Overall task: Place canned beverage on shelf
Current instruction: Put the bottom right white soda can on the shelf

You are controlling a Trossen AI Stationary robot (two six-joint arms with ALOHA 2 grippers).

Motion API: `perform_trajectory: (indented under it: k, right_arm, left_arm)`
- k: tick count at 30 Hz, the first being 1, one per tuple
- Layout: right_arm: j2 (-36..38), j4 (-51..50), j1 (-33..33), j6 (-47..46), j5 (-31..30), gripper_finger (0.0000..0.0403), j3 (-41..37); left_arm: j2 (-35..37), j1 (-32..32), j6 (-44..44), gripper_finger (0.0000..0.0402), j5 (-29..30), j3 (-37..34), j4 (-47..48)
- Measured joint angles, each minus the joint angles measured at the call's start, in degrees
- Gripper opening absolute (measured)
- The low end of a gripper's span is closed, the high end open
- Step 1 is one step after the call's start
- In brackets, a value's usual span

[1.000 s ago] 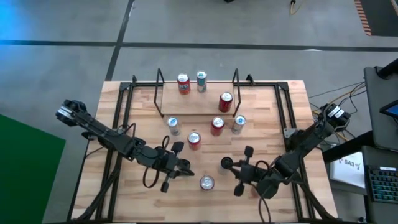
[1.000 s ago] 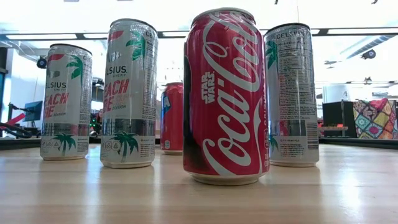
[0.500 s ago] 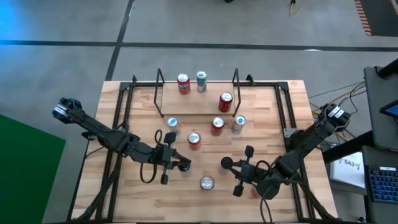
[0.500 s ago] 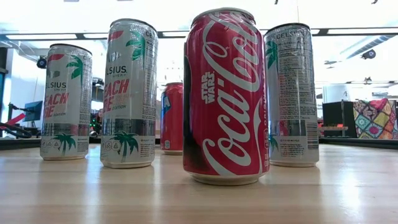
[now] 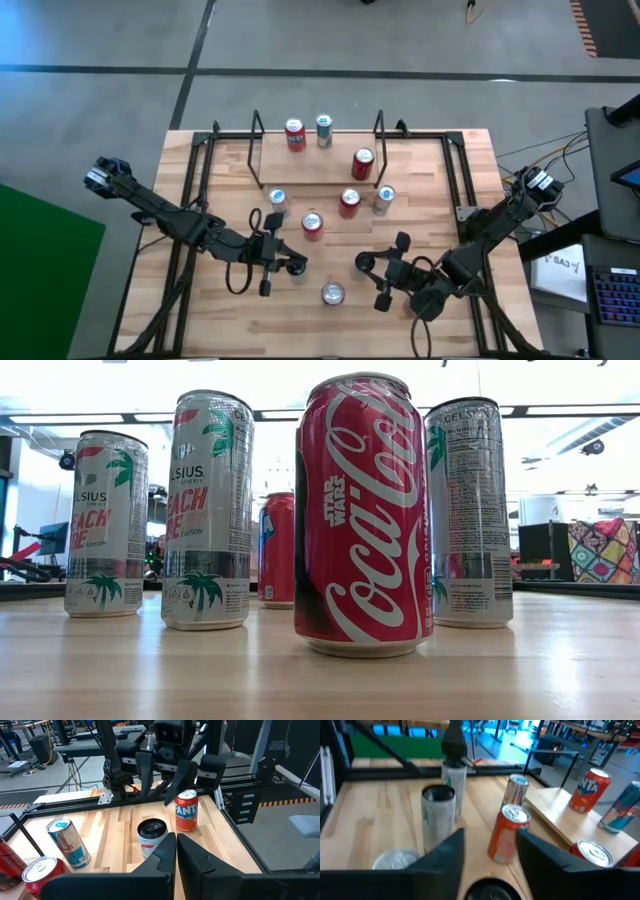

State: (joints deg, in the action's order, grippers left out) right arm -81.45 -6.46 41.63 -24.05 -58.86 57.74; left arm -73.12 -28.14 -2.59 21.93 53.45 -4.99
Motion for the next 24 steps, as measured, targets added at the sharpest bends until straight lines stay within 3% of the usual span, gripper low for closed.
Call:
perform_trajectory:
  k: [5, 9, 14, 24]
  right_arm:
    - [0.0, -6.9, 0.0, 0.1, 1.7, 0.0309, 0.0]
    - [0.0, -14.1, -0.3, -7.5, 2.5, 0.0375, 0.0]
    - [0.0, -21.2, -1.2, -18.1, 7.0, 0.0388, 0.0]
    - [-1.0, -20.7, -1.9, -20.6, 8.8, 0.0389, 0.0]
  left_arm:
    - [0.0, 0.0, 0.0, 0.0, 0.0, 0.0, 0.0]
    - [0.0, 0.0, 0.0, 0.0, 0.0, 0.0, 0.0]
    - [0.0, 0.0, 0.0, 0.0, 0.0, 0.0, 0.0]
    - [0.0, 0.0, 0.0, 0.0, 0.0, -0.4, -0.1]
